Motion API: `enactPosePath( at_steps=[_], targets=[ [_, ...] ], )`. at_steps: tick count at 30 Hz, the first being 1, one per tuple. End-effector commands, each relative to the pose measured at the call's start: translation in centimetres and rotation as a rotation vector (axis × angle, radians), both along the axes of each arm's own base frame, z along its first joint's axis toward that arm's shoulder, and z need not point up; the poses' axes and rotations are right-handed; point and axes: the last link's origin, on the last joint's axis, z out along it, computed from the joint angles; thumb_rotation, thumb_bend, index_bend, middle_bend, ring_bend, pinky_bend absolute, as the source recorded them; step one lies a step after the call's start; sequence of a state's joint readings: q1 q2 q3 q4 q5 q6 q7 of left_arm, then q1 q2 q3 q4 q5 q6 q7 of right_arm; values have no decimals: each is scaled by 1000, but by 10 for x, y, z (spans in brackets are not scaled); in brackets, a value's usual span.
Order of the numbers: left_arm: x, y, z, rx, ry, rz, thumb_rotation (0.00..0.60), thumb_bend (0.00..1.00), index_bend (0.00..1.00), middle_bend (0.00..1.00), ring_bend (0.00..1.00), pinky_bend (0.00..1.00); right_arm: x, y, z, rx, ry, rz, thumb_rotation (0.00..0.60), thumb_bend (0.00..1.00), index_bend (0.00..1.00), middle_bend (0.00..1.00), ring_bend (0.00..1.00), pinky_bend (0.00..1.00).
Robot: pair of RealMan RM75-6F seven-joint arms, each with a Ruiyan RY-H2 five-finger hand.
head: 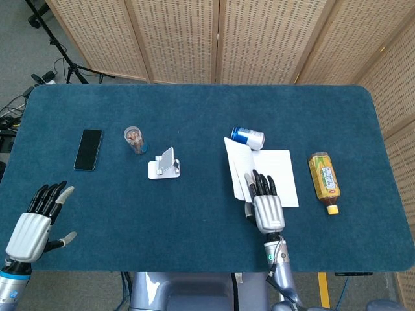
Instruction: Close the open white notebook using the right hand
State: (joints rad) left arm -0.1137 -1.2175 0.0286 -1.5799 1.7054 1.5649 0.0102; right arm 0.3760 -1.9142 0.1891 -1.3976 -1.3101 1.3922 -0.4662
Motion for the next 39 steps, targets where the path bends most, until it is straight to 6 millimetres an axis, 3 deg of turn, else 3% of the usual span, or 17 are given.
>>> enactPosePath(
  at_steps=[1,8,29,34,39],
  targets=[
    [0,0,0,0,0,0,600,0,0,0,0,0,-2,-1,3,-18,-7,-3,600,499,0,0,0,0],
    [1,0,0,1,-1,-3,600,0,0,0,0,0,-8,-4,11,-53,-12,-20,600,440,0,0,0,0],
    [1,-1,-1,3,-3,-9,600,0,0,0,0,0,-11,-1,51,-192,-52,-23,600,440,0,0,0,0],
    [1,-1,0,5,-4,-7,600,0,0,0,0,0,-19,-2,64,-197,-42,-23,600,440,0,0,0,0],
    [0,0,0,8,-4,-1,600,0,0,0,0,0,-40,1,83,-122,-16,32,600,440,0,0,0,0]
  ],
)
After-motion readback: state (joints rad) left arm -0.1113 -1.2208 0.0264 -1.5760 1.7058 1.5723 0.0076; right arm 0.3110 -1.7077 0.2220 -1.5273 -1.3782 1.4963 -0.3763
